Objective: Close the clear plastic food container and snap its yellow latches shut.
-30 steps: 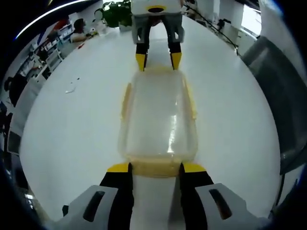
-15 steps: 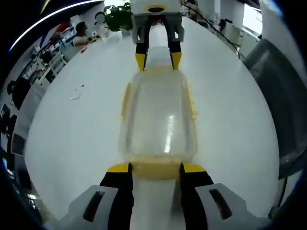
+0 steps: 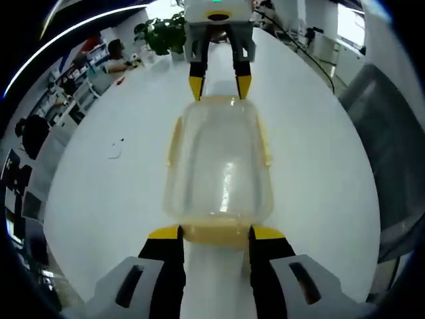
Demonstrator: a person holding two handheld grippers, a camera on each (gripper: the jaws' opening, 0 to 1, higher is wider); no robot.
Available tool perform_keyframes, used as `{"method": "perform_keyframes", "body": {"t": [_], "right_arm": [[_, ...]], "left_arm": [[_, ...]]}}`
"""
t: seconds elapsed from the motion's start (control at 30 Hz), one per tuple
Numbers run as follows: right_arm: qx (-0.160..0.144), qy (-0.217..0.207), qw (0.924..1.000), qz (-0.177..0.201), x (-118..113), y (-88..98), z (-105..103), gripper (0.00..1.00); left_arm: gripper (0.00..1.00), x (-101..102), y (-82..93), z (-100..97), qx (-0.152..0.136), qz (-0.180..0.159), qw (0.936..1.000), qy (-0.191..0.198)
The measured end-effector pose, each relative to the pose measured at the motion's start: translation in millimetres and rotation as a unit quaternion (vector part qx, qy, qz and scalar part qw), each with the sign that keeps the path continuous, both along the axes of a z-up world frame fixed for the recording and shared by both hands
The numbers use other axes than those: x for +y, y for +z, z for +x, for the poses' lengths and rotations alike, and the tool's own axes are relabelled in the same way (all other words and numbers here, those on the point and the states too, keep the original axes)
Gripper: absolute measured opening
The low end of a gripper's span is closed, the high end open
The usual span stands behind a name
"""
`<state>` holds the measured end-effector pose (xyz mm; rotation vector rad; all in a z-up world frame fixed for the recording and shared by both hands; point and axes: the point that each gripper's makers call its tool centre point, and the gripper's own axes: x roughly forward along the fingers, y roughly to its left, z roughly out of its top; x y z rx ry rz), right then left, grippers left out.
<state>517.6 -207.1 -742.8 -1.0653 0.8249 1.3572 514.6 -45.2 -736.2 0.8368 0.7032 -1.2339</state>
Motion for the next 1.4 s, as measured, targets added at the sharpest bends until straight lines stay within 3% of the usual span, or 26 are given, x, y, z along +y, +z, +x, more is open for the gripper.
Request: {"method": "perform_keyframes", "body": {"t": [0.37, 0.8, 1.4], "right_arm": [[-0.015, -0.003, 0.9999, 0.001, -19.8, 17.2, -5.5, 0.36], [-0.022, -0.007, 0.9997, -0.006, -50.3, 22.7, -9.7, 0.36], [-0.02, -0.004, 0.9998, -0.009, -90.3, 18.3, -1.1, 0.36]], "left_arm": [[0.36, -19.3, 17.0, -3.0, -0.013, -0.001, 0.9999, -0.004], [0.36, -49.7, 28.6, -7.5, -0.034, -0.005, 0.9994, -0.008], [0.36, -89.3, 23.7, 0.0, -0.019, -0.018, 0.9996, -0.005]]}}
